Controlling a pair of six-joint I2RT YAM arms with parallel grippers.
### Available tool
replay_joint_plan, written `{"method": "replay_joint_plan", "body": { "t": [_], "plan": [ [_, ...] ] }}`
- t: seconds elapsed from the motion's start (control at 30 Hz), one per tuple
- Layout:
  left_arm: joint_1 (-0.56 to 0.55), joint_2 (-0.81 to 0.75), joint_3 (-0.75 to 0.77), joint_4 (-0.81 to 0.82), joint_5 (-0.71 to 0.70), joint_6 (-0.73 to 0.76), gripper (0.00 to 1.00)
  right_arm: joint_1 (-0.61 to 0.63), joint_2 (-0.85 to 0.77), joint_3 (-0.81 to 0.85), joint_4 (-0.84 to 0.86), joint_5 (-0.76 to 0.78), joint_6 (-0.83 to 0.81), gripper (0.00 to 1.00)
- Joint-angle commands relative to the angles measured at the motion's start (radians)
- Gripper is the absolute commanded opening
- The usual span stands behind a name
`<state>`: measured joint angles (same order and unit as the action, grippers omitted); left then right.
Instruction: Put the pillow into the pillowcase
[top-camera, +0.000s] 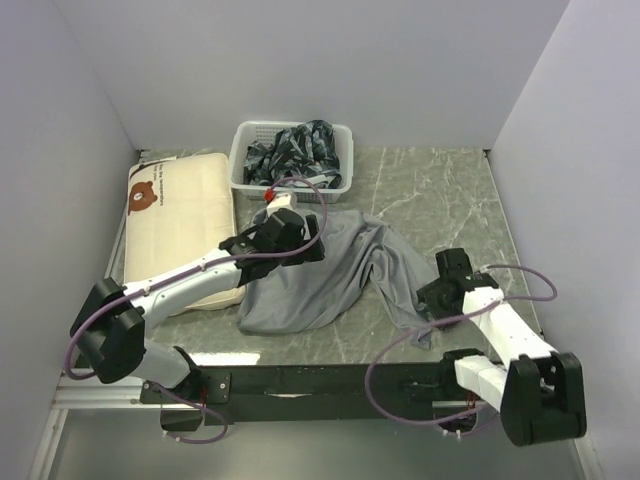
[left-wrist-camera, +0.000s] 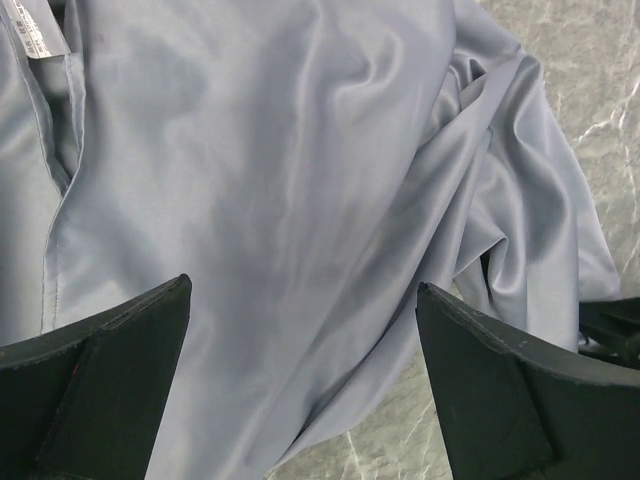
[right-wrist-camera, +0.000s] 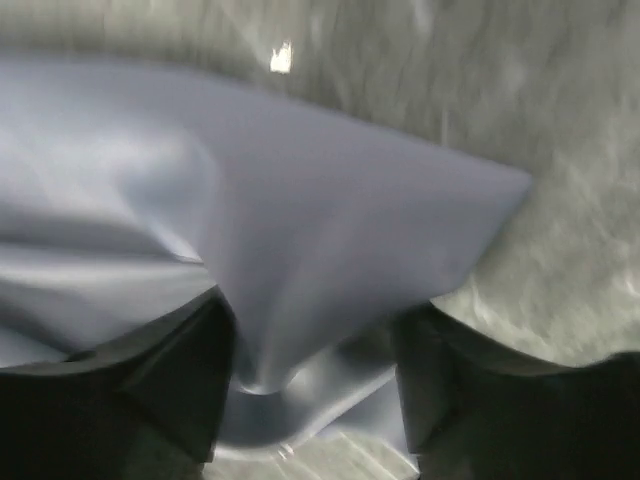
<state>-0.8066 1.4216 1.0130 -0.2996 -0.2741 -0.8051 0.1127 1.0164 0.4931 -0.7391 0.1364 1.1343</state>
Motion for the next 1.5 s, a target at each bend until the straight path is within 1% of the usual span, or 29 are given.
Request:
{"method": "replay_joint_plan", "body": {
  "t": [0.0, 0.03, 0.07, 0.1, 0.13, 0.2, 0.23, 0.27, 0.33, 0.37, 0.4, 0.47, 0.5, 0.53, 0.57, 0.6, 0.63, 0.67, 0.7, 0.73, 0.77, 0.87, 0.9, 0.97, 1.03, 1.13, 1.23, 1.4, 1.47],
  "plan": [
    [-0.005, -0.058, -0.007, 0.022, 0.018, 0.012, 0.98, -0.089, 0.108, 0.089, 0.17, 0.035, -0.063, 0.52],
    [-0.005, -0.064, -0.011, 0.019, 0.015, 0.014, 0.97, -0.108, 0.161, 0.123, 0.185, 0.064, -0.086, 0.23],
    [-0.005, -0.075, -0.019, 0.013, 0.012, 0.015, 0.95, -0.143, 0.191, 0.16, 0.213, 0.058, -0.125, 0.09],
    [-0.005, -0.081, -0.022, 0.01, 0.012, 0.015, 0.93, -0.172, 0.218, 0.245, 0.277, 0.052, -0.219, 0.02],
    [-0.005, -0.085, -0.027, 0.007, 0.009, 0.012, 0.92, -0.217, 0.276, 0.293, 0.303, 0.069, -0.264, 0.0],
    [-0.005, -0.101, -0.037, -0.004, 0.012, 0.006, 0.86, -0.266, 0.348, 0.477, 0.304, 0.112, -0.353, 0.0],
    [-0.005, -0.107, -0.043, -0.006, 0.01, -0.002, 0.84, -0.296, 0.432, 0.551, 0.279, 0.142, -0.363, 0.0],
    [-0.005, -0.119, -0.057, -0.007, 0.01, -0.006, 0.82, -0.31, 0.48, 0.694, 0.247, 0.207, -0.364, 0.0],
    [-0.003, -0.124, -0.07, -0.001, 0.016, -0.022, 0.8, -0.337, 0.619, 0.822, 0.195, 0.198, -0.383, 0.0],
    [-0.005, -0.124, -0.074, 0.002, 0.015, -0.026, 0.8, -0.338, 0.667, 0.951, 0.163, 0.163, -0.393, 0.0],
    [-0.005, -0.119, -0.076, 0.008, 0.027, -0.029, 0.8, -0.335, 0.709, 1.004, 0.092, 0.141, -0.396, 0.01],
    [-0.005, -0.104, -0.07, 0.008, 0.039, -0.037, 0.81, -0.291, 0.754, 1.03, 0.109, 0.057, -0.451, 0.24],
    [-0.005, -0.098, -0.068, 0.011, 0.045, -0.039, 0.82, -0.265, 0.746, 1.018, 0.113, 0.084, -0.478, 0.47],
    [-0.005, -0.095, -0.068, 0.016, 0.05, -0.039, 0.86, -0.242, 0.717, 0.998, 0.109, 0.122, -0.488, 0.78],
    [-0.005, -0.09, -0.068, 0.019, 0.053, -0.042, 0.88, -0.193, 0.694, 0.936, 0.103, 0.164, -0.481, 0.89],
    [-0.005, -0.089, -0.071, 0.022, 0.055, -0.046, 0.9, -0.171, 0.627, 0.886, 0.133, 0.17, -0.485, 0.91],
    [-0.005, -0.087, -0.08, 0.037, 0.053, -0.052, 0.92, -0.147, 0.588, 0.828, 0.159, 0.175, -0.488, 0.99],
    [-0.005, -0.081, -0.085, 0.043, 0.053, -0.06, 0.93, -0.13, 0.55, 0.723, 0.173, 0.19, -0.466, 1.0],
    [-0.003, -0.076, -0.088, 0.048, 0.058, -0.077, 0.93, -0.117, 0.477, 0.67, 0.178, 0.193, -0.443, 1.0],
    [-0.003, -0.072, -0.09, 0.045, 0.053, -0.088, 0.93, -0.095, 0.44, 0.617, 0.191, 0.172, -0.432, 1.0],
    [-0.003, -0.063, -0.09, 0.037, 0.044, -0.103, 0.92, -0.087, 0.4, 0.514, 0.21, 0.157, -0.406, 1.0],
    [-0.002, -0.072, -0.108, -0.004, -0.035, -0.184, 0.91, -0.05, 0.282, 0.353, 0.208, 0.138, -0.328, 0.99],
    [0.003, -0.075, -0.113, -0.018, -0.057, -0.231, 0.91, -0.032, 0.233, 0.317, 0.183, 0.146, -0.299, 0.97],
    [0.009, -0.084, -0.132, -0.035, -0.086, -0.264, 0.9, -0.016, 0.179, 0.212, 0.179, 0.137, -0.222, 0.88],
    [0.02, -0.095, -0.154, -0.033, -0.086, -0.304, 0.9, -0.011, 0.108, 0.113, 0.225, 0.117, -0.185, 0.83],
    [0.026, -0.102, -0.171, -0.013, -0.066, -0.316, 0.9, -0.013, 0.085, 0.07, 0.274, 0.114, -0.142, 0.78],
    [0.026, -0.113, -0.18, -0.026, -0.071, -0.325, 0.9, -0.022, 0.155, 0.096, 0.29, 0.137, -0.131, 0.73],
    [0.029, -0.156, -0.221, -0.027, -0.086, -0.336, 0.9, -0.171, 0.319, 0.14, 0.331, 0.092, -0.166, 0.65],
    [0.03, -0.171, -0.231, -0.029, -0.089, -0.338, 0.9, -0.221, 0.344, 0.14, 0.359, 0.075, -0.179, 0.64]
  ]
}}
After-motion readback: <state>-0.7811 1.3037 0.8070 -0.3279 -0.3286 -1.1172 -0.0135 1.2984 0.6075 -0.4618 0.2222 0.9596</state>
